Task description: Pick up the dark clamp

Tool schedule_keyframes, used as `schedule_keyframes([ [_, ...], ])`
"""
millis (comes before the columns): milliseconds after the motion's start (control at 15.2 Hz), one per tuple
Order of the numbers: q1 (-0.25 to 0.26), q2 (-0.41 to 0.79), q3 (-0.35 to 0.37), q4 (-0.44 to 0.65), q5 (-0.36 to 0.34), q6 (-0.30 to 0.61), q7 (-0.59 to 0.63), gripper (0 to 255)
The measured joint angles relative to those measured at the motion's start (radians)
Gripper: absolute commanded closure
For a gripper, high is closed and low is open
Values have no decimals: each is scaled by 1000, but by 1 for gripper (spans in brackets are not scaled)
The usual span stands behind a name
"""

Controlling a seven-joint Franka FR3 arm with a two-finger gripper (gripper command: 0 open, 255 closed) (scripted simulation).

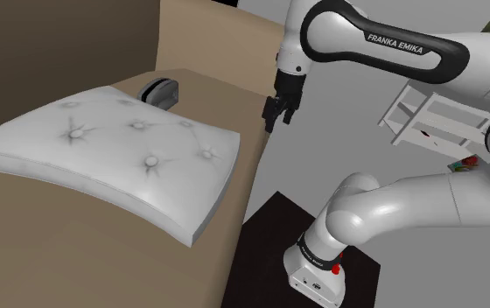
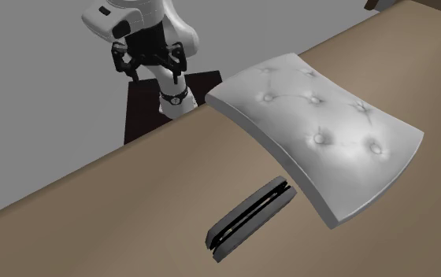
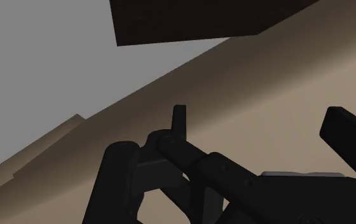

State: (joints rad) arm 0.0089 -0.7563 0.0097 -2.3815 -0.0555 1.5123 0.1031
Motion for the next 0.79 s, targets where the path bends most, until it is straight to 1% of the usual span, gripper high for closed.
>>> schedule_keyframes([
  [132,0,10,10,7,9,5,19,0],
  [264,-6,55,35,30,31,31,78,0],
  [528,-18,180,98,122,78,77,227,0],
  [792,-34,314,154,238,103,112,378,0],
])
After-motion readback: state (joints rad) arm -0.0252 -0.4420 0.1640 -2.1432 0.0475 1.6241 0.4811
